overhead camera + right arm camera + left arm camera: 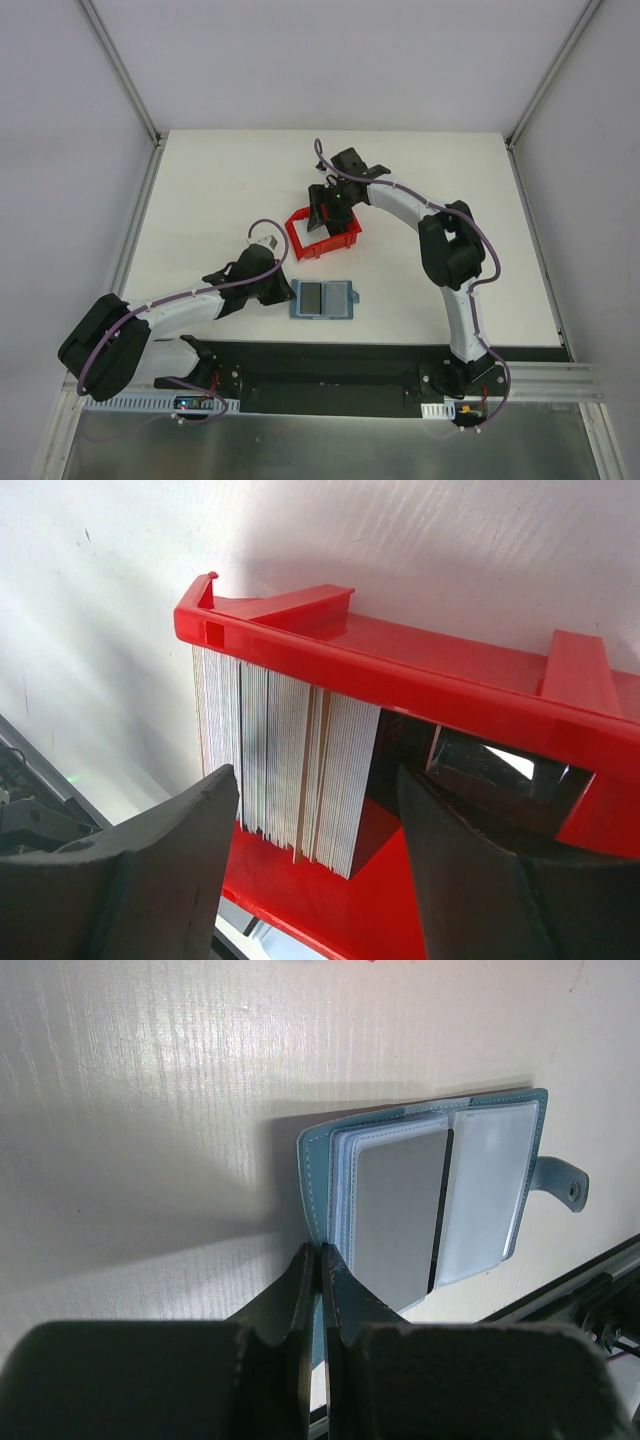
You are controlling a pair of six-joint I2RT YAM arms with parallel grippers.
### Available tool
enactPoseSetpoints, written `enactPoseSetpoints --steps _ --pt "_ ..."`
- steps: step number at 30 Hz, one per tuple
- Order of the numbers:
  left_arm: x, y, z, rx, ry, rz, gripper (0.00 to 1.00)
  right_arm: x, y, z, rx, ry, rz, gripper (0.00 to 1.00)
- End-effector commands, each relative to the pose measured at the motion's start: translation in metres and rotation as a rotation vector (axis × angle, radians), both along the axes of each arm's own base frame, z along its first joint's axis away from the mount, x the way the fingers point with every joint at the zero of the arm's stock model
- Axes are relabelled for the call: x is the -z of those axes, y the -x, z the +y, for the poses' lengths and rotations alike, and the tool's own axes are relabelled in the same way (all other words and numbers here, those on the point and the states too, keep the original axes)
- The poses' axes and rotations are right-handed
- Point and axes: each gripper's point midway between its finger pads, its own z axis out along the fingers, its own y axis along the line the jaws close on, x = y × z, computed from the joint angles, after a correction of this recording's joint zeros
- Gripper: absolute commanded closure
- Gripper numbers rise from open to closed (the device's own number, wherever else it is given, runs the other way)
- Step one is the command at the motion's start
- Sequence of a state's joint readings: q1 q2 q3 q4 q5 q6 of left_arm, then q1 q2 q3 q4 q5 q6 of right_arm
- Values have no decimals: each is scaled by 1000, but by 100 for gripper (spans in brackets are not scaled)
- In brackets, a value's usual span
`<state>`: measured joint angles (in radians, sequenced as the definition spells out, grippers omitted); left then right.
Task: Put the credit cards into the card holder
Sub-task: Pick up the credit card from the storage box.
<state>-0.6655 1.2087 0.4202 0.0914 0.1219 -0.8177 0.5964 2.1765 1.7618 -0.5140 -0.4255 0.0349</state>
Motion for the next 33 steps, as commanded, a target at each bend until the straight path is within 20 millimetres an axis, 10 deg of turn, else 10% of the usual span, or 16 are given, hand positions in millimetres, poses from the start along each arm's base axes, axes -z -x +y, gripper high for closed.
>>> enactPoseSetpoints --steps 1,33 --pt "-8 -6 -2 12 6 -31 100 -31 -4 9 -22 -51 -54 35" --pt "-6 -6 -4 25 3 -19 100 -41 -4 -5 17 -31 -80 82"
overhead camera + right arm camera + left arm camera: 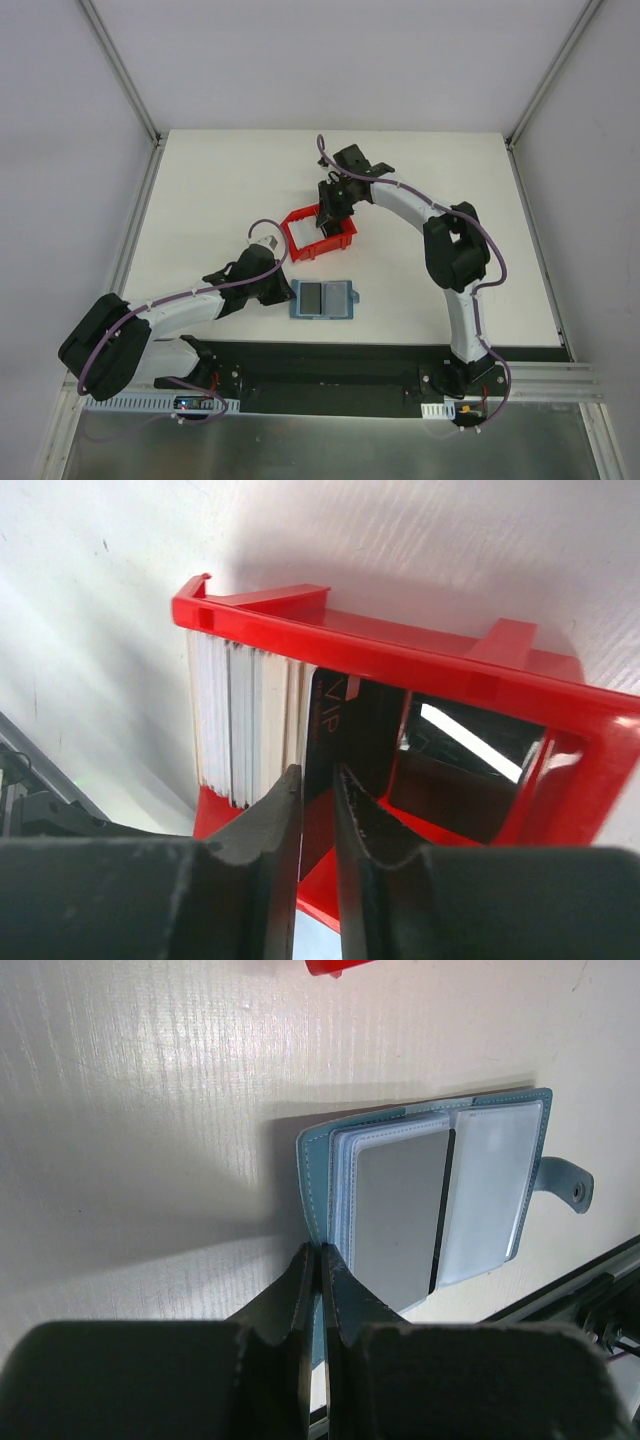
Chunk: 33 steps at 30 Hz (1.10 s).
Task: Put the credit cards into the card holder
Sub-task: Pick up the credit card from the storage box.
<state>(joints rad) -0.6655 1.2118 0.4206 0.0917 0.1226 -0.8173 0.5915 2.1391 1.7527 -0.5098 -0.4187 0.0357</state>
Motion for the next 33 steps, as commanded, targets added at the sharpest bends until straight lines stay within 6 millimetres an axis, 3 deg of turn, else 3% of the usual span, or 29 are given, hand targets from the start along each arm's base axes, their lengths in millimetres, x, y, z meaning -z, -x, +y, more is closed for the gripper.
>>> enactPoseSetpoints --steps 1,9,20,23,28,33 --pt "-7 -6 -4 24 6 -24 100 -26 -2 -4 13 -12 -56 84" --pt "-8 -7 -4 22 8 -23 100 -43 -21 -17 64 55 -167 100" --pt "-16 -6 -5 26 28 -49 100 -98 -19 -39 94 49 -347 100" --pt "-18 -6 -5 27 38 -53 100 -117 -4 -45 123 3 -362 100" --pt "-25 -4 -8 30 63 -57 100 -125 41 -41 200 -137 -383 100" --pt "-44 -2 -15 48 128 -82 100 -92 102 -31 213 -157 -316 100"
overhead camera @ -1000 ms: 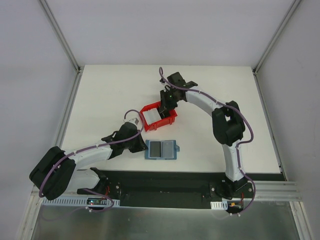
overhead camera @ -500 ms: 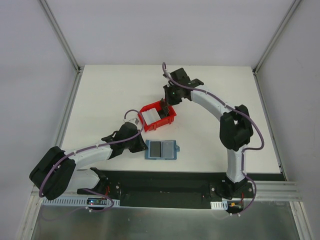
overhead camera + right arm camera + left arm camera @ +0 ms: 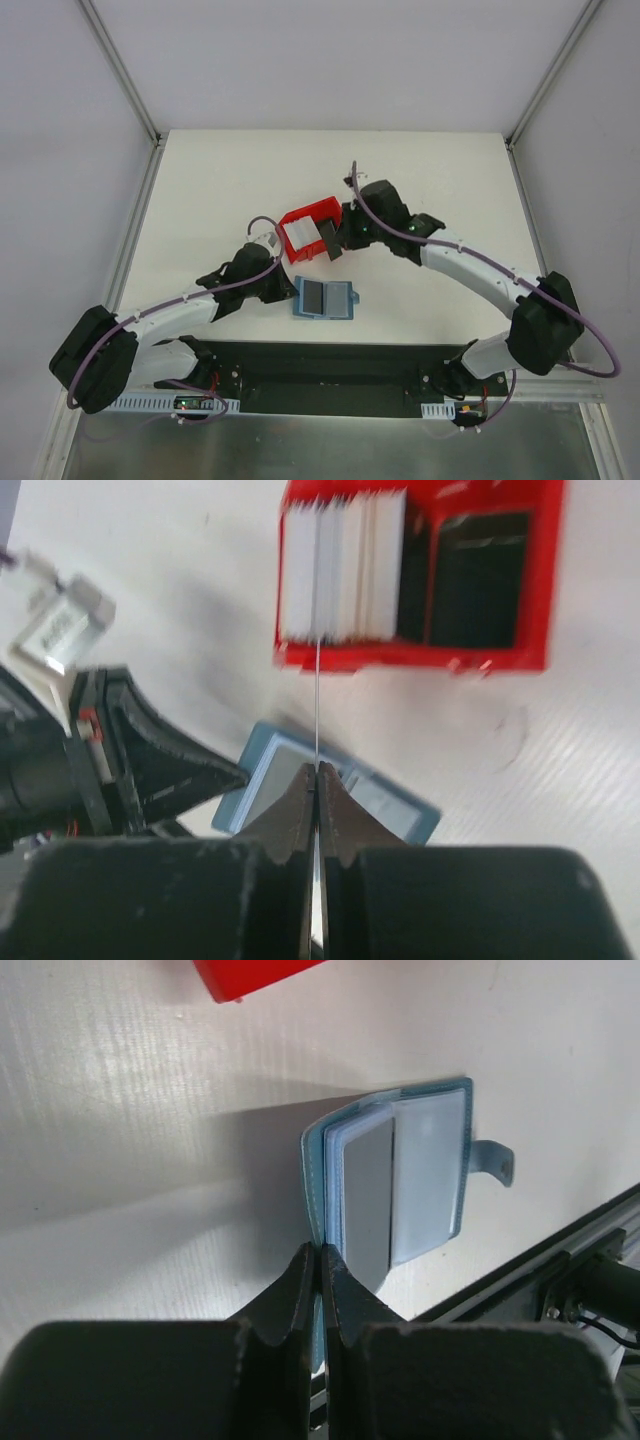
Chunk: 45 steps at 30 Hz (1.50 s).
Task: Put the credit cards into the card holder
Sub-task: Pick up the credit card from the storage box, then turn over the card slot in the card holder.
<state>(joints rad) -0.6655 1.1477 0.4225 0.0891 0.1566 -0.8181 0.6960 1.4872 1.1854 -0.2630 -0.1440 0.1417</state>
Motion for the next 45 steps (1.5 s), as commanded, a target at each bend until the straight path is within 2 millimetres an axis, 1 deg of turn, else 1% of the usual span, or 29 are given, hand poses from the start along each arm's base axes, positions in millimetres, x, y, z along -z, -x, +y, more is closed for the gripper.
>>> enactPoseSetpoints --steps 1,2,4,5,9,13,15,16,18,20,22,24,28,30,31,32,33,35,40,45 --pt "-28 -2 -9 27 77 -50 100 12 38 19 43 -93 32 99" --pt "-33 -2 -10 30 91 -58 100 20 47 20 55 -96 62 100" --pt "-39 -1 -10 28 107 -68 100 43 65 21 68 -80 123 100" --pt "-42 -1 -10 29 111 -75 100 57 74 18 81 -51 145 100" --pt "-47 -1 -10 29 118 -82 100 93 91 9 129 -2 231 100" --pt "-56 -3 -16 50 136 -90 100 117 105 8 134 39 284 100" --pt "-63 -4 -23 70 146 -99 100 126 109 8 138 58 306 100" --pt "-66 -3 -28 92 146 -106 100 130 107 5 157 73 291 100" --pt "-73 -3 -41 135 143 -114 100 137 108 5 160 85 301 100" --pt "-73 0 -55 179 131 -109 100 141 108 0 171 108 303 100" --pt "-66 0 -60 181 111 -89 100 141 106 -5 185 119 289 100" --pt "-53 2 -58 165 86 -58 100 136 103 -13 201 140 257 100" --pt "-31 4 -30 47 14 -38 100 117 91 -38 257 204 166 99" --pt "-22 3 -13 -13 -29 -54 100 106 86 -46 268 203 128 100" --pt "-16 6 -4 -32 -55 -42 100 101 85 -46 268 195 118 99" --pt "-13 8 -1 -37 -61 -37 100 98 85 -47 272 187 116 100" --pt "-9 6 7 -60 -86 -45 100 96 85 -45 266 178 118 100" --pt "-2 8 14 -83 -108 -34 100 91 86 -38 251 138 123 100" --pt "15 15 26 -100 -156 1 100 89 90 -21 218 56 147 100" --pt "31 21 34 -118 -190 37 100 82 91 -15 218 -13 144 100"
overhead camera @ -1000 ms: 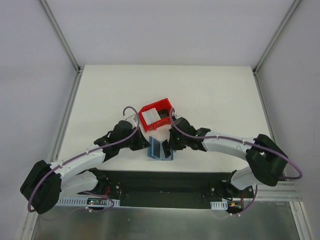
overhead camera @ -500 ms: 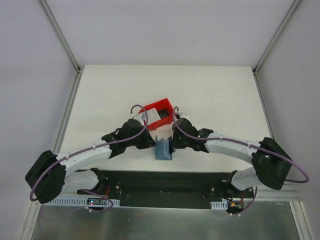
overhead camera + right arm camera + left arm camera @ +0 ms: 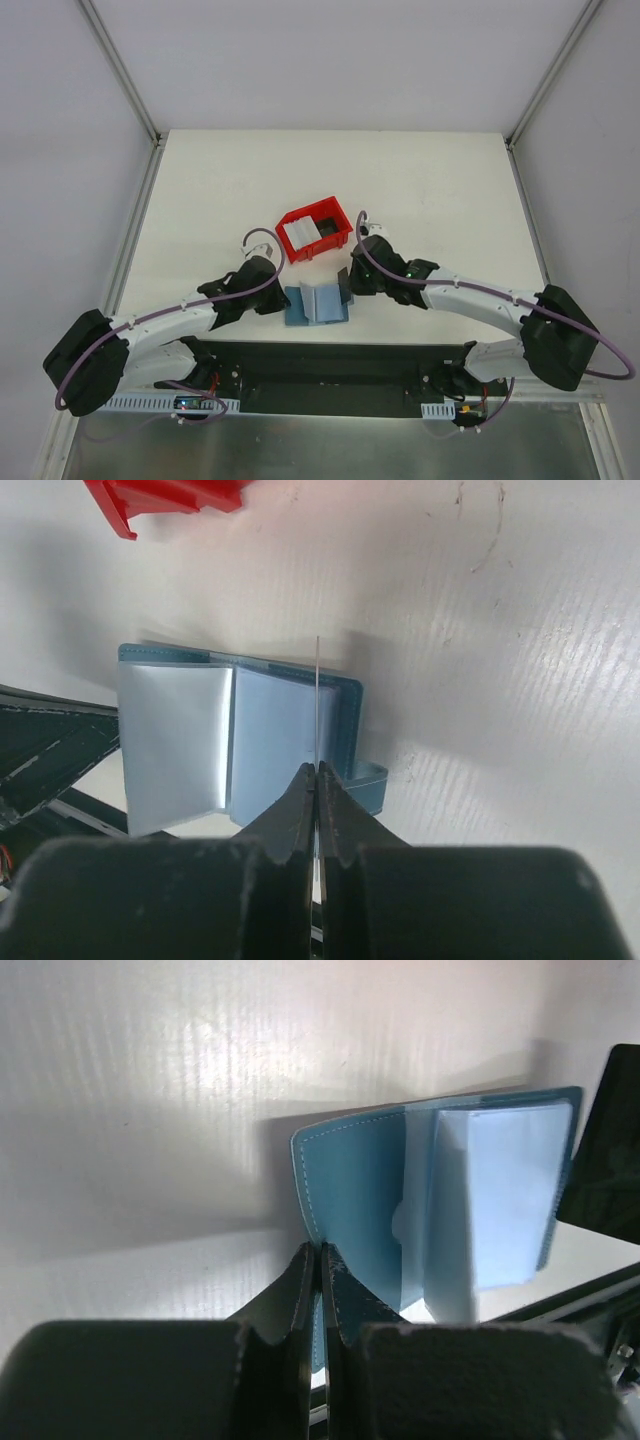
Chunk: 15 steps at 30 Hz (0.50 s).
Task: Put the credit cards into the card holder
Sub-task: Turn over the card slot in the card holder.
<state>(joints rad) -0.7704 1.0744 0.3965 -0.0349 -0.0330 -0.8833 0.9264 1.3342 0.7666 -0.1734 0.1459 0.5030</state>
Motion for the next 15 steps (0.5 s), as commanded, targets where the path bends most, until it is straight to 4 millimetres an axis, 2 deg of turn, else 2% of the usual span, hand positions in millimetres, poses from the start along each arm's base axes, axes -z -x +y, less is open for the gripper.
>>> enactPoseSetpoints --steps 1,6,12,15 --pt "20 5 18 -51 -70 44 100 -15 2 14 -27 -97 -14 100" --pt "23 4 18 -60 -76 51 100 -5 10 26 -53 -106 37 100" --pt "25 5 17 -82 -54 59 100 -26 4 26 -50 -137 -34 100" --pt "25 5 16 -86 -46 62 100 -26 -1 7 2 -67 -59 100"
